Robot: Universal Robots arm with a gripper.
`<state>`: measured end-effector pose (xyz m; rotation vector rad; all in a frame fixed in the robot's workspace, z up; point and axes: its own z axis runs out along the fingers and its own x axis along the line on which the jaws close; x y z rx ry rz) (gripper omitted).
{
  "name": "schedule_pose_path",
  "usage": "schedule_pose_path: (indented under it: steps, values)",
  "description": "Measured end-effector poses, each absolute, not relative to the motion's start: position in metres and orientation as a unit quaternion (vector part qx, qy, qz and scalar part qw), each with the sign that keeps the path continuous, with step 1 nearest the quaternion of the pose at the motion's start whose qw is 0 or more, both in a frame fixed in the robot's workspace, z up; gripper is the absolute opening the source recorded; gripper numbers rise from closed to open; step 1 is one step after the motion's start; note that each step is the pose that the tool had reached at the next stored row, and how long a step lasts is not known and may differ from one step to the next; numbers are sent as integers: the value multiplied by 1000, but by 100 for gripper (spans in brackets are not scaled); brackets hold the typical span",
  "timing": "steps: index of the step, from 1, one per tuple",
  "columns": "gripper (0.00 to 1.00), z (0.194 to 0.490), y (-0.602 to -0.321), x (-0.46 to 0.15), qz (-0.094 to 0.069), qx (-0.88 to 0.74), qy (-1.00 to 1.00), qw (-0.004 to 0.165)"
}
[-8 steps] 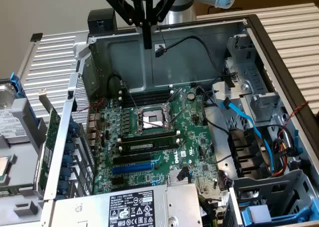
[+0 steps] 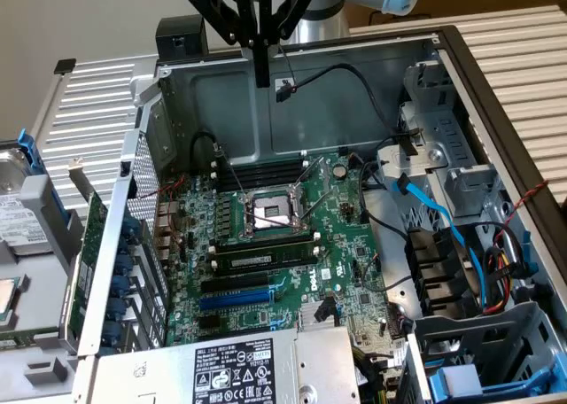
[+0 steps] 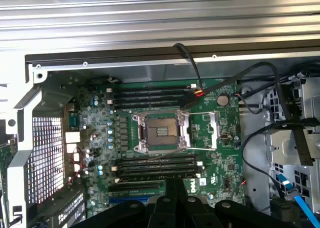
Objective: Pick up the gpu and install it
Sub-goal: 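Reach for the gpu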
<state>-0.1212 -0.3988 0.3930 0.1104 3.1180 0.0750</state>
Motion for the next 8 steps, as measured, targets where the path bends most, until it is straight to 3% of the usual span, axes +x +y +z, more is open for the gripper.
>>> schedule_pose_path:
  steps: [8]
  values:
    - [11, 393, -399, -129, 24, 35, 999, 10]
